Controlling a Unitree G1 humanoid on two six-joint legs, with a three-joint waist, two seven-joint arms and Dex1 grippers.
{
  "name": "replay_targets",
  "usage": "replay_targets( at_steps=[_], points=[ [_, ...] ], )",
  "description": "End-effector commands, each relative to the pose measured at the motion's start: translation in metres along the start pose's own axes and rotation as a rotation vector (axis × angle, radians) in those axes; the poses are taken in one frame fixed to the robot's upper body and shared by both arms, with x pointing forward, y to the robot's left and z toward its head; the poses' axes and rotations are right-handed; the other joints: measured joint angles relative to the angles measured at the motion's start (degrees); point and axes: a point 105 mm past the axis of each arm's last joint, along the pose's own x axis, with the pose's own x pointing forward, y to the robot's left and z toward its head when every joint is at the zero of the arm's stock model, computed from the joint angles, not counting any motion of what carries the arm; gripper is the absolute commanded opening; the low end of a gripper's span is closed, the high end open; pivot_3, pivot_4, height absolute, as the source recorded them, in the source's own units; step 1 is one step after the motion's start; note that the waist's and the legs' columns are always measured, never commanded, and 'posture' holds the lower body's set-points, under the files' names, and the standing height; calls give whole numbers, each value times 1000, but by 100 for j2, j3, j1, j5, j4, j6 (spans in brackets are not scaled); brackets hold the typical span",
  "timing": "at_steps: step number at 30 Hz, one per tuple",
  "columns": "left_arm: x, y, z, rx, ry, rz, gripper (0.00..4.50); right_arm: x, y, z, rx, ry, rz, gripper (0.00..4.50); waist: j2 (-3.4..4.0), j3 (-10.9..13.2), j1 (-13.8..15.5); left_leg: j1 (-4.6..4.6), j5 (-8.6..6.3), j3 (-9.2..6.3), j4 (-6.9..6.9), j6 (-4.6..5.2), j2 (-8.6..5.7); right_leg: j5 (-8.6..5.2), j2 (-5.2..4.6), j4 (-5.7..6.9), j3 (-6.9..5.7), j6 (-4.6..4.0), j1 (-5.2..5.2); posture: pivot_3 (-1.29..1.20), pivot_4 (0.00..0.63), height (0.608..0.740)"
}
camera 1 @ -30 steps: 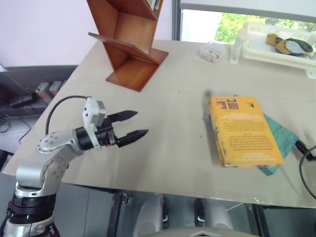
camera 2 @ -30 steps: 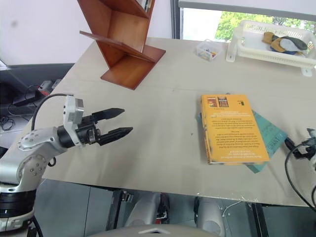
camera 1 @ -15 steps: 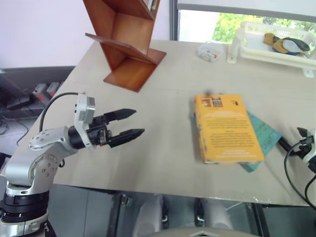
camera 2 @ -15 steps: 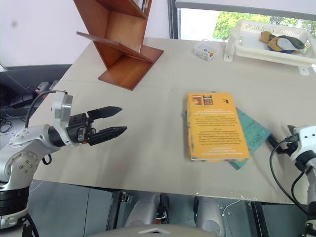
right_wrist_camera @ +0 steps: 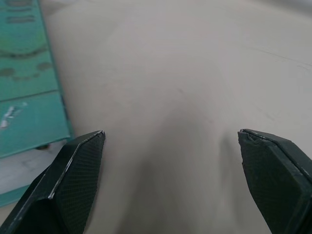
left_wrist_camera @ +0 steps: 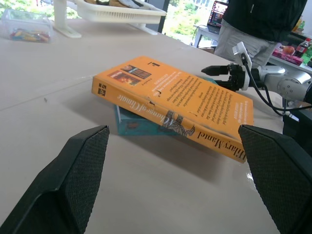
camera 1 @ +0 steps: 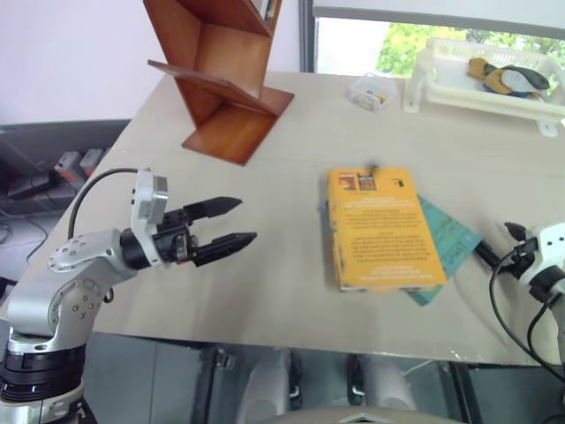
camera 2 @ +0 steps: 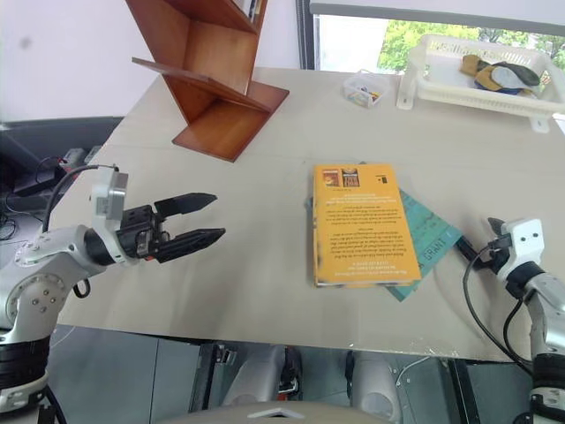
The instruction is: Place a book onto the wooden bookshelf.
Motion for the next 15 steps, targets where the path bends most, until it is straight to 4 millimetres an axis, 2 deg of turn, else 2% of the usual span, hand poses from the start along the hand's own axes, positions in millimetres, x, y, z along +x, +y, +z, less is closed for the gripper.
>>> replay_targets(
  at_steps=[1, 3, 5, 9, 12, 15],
  points=[
    [-3, -6, 12, 41, -22, -26, 4473, -6, -30, 28, -88, -71, -115, 4500, 1, 1, 1, 0, 0, 0, 0, 0, -2, 0, 0, 0, 0, 0, 0, 0, 150, 712],
    [-3, -8, 13, 34, -33, -48, 4473, -5, -37, 39, -112, -110, -160, 4500, 1, 1, -1, 0, 0, 3, 0, 0, -2, 0, -1, 0, 1, 0, 0, 0, 150, 712],
    [-4, -10, 14, 38, -36, -63, 4473, 1, -34, 53, -124, -163, -166, 4500, 0, 1, -5, 0, 0, 2, 0, 0, 1, 0, -1, 0, 1, 0, 0, 0, 150, 712],
    [-2, -9, 16, 46, -38, -72, 4473, 17, -8, 72, -110, -237, -96, 4500, 1, 1, -11, 2, 3, 0, -2, -4, 6, 0, 0, 1, 1, 0, -1, 0, 150, 712],
    [-2, -9, 15, 50, -30, -75, 4473, 31, 20, 72, -115, -242, -10, 4500, 1, 1, -11, 1, 3, 0, -2, -4, 5, 0, 4, 2, 0, 1, 0, 0, 150, 712],
    [-2, -9, 15, 53, -29, -74, 4473, 39, 37, 71, -101, -248, 34, 4500, 1, 1, -5, 1, 3, 1, -2, -4, 4, 0, 9, 2, 0, 1, 0, 0, 150, 712]
  ],
)
